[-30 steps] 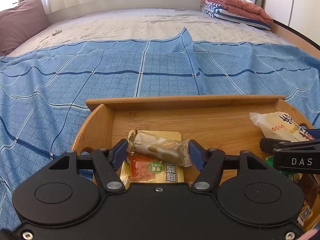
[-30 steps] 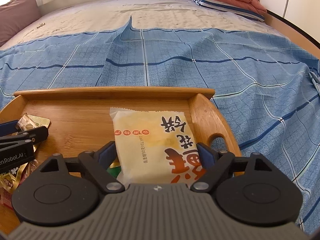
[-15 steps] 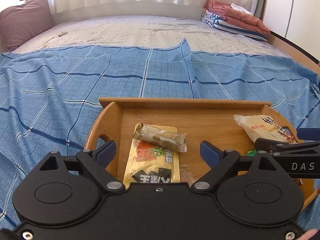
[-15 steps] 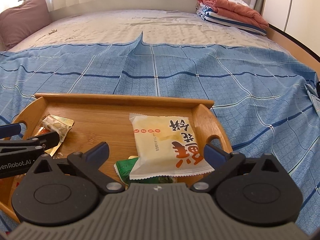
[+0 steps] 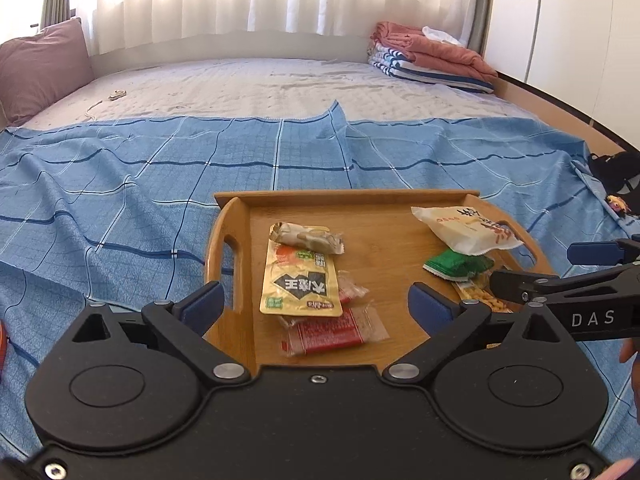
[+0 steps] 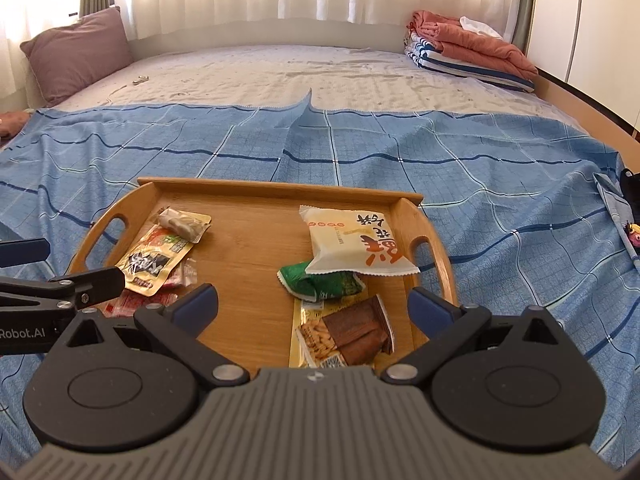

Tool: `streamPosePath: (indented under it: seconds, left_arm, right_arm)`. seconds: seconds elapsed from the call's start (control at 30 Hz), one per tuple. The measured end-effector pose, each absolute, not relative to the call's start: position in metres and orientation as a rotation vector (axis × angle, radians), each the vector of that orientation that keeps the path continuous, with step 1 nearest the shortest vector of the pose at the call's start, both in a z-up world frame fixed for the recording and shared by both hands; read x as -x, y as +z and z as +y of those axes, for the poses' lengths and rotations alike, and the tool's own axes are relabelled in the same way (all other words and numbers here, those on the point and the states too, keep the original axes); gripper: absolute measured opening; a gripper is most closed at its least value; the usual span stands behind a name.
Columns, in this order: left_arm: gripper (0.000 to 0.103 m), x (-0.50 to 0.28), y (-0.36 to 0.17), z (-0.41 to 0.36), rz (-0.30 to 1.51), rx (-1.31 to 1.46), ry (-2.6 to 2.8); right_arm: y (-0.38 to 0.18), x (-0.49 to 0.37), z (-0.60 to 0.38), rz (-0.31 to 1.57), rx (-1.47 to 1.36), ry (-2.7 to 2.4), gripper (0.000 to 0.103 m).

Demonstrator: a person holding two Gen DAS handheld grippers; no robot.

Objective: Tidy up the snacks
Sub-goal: 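Move both tools back toward the remaining snacks on the sheet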

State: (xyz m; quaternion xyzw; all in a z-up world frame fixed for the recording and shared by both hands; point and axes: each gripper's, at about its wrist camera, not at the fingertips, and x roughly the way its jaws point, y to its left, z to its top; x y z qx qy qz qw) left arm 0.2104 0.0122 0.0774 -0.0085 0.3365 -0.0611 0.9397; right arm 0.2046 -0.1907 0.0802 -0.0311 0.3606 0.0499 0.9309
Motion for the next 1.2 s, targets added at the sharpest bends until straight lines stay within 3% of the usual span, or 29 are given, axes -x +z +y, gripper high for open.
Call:
streamPosePath:
  seconds: [0.6, 1.0, 1.2]
  left_arm:
    - [0.101, -0.080, 0.060, 0.012, 0.583, -0.071, -0.186]
    - [0.101, -0.014, 0.025, 0.006, 0.632, -0.068, -0.269]
    - [0.091, -0.011, 0.014, -0.007, 0.647, -0.057, -0.289]
  right_arm:
    - [0.060, -0.083, -0.191, 0.636, 0.128, 0.176, 0.103]
    - [0.038, -0.042, -0.209, 0.702, 0.137, 0.222, 0.103]
    - [0.033, -0.032, -0.212, 0.690, 0.135, 0.191, 0.103]
